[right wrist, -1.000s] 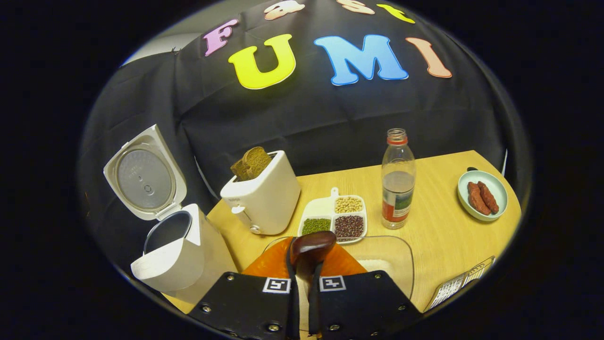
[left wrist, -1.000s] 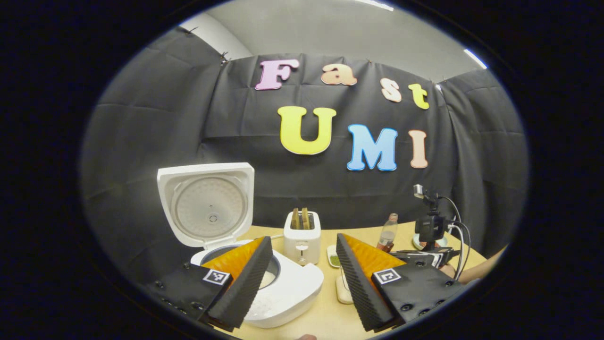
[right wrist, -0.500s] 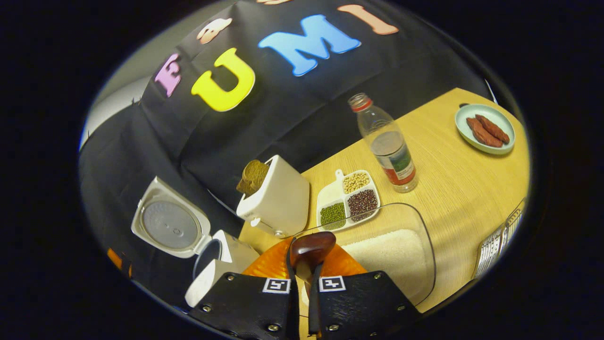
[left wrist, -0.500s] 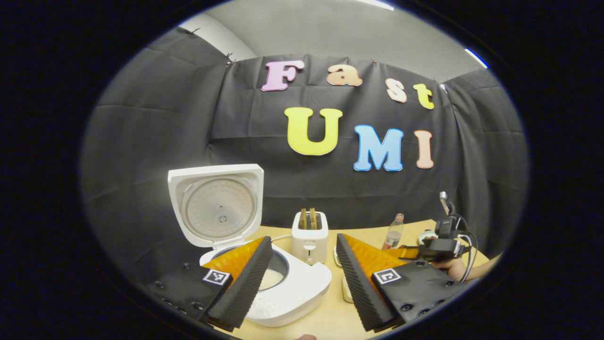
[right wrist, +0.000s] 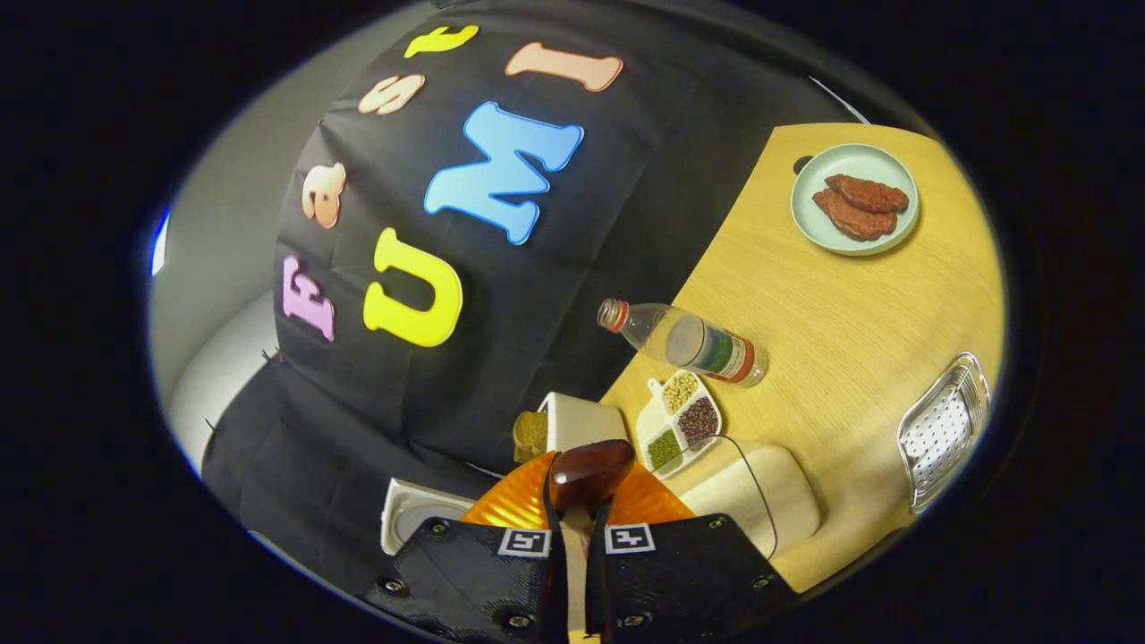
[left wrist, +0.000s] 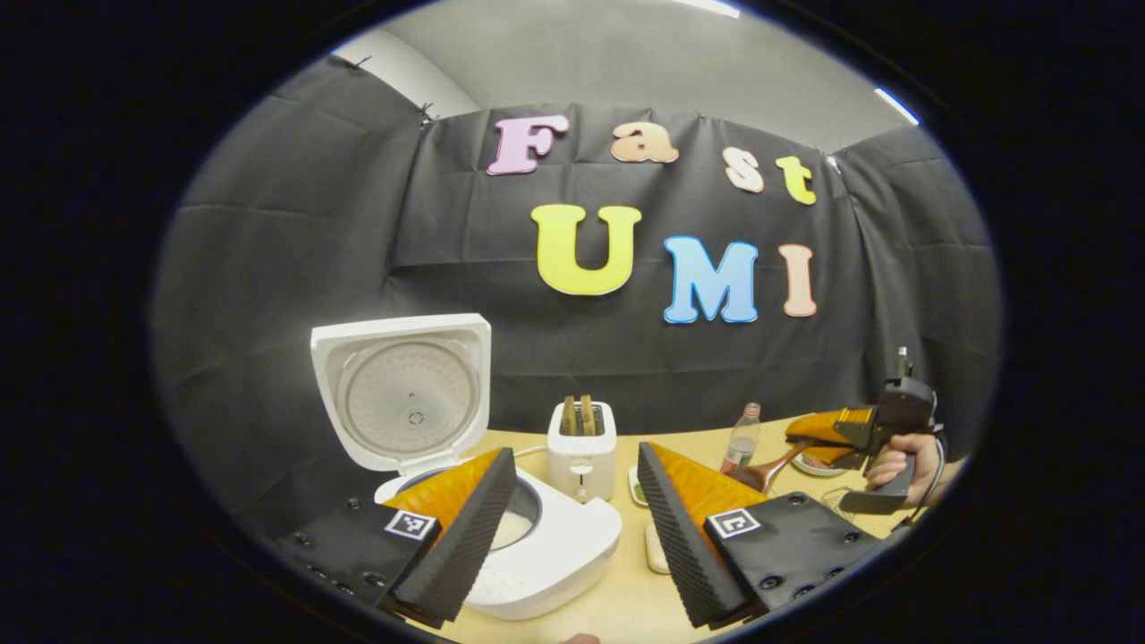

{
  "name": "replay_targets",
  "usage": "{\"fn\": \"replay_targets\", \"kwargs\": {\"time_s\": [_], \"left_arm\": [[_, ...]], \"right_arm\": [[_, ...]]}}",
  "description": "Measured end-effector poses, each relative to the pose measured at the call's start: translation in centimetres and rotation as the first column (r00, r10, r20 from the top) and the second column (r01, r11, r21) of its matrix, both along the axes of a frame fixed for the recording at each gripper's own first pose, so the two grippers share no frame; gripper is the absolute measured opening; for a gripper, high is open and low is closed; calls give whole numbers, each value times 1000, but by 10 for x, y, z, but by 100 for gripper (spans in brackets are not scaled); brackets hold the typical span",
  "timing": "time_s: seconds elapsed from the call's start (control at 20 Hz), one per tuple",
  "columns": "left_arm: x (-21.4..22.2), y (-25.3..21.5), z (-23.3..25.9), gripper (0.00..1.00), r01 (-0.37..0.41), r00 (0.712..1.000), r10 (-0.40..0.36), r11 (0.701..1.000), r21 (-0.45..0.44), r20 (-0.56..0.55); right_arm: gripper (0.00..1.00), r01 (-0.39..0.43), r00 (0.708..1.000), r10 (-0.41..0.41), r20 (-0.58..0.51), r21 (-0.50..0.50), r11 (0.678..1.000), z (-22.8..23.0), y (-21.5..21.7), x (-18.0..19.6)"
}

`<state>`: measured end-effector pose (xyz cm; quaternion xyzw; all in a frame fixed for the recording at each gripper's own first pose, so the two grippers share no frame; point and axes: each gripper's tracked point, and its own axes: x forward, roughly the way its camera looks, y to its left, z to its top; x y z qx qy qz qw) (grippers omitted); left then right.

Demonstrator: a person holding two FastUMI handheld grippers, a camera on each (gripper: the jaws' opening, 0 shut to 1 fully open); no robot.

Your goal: Close the left gripper, press the button to open the rice cooker; take a wooden spoon from the chopstick holder with the right hand, scoop a spoonful of rice and pour it into the rice cooker, then put the wooden spoon back into the chopstick holder.

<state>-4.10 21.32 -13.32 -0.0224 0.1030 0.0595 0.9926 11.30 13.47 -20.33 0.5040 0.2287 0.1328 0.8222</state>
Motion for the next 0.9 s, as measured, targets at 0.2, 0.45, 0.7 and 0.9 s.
{"fn": "replay_targets", "kwargs": {"time_s": [0.2,0.45,0.7,0.9], "left_arm": [[-1,-9,1,95,42,999,-42,999,-9,13],[-8,9,4,95,25,999,-25,1000,-6,34],[-20,25,7,95,16,998,-16,1000,1,55],[-27,41,3,95,9,998,-8,1000,-17,65]], "right_arm": [[8,5,999,-8,42,76,997,31,0,-1],[7,-32,996,25,82,87,996,55,14,-1],[7,-70,993,59,97,113,991,73,37,-2],[7,-109,990,95,100,143,984,84,62,-2]]}}
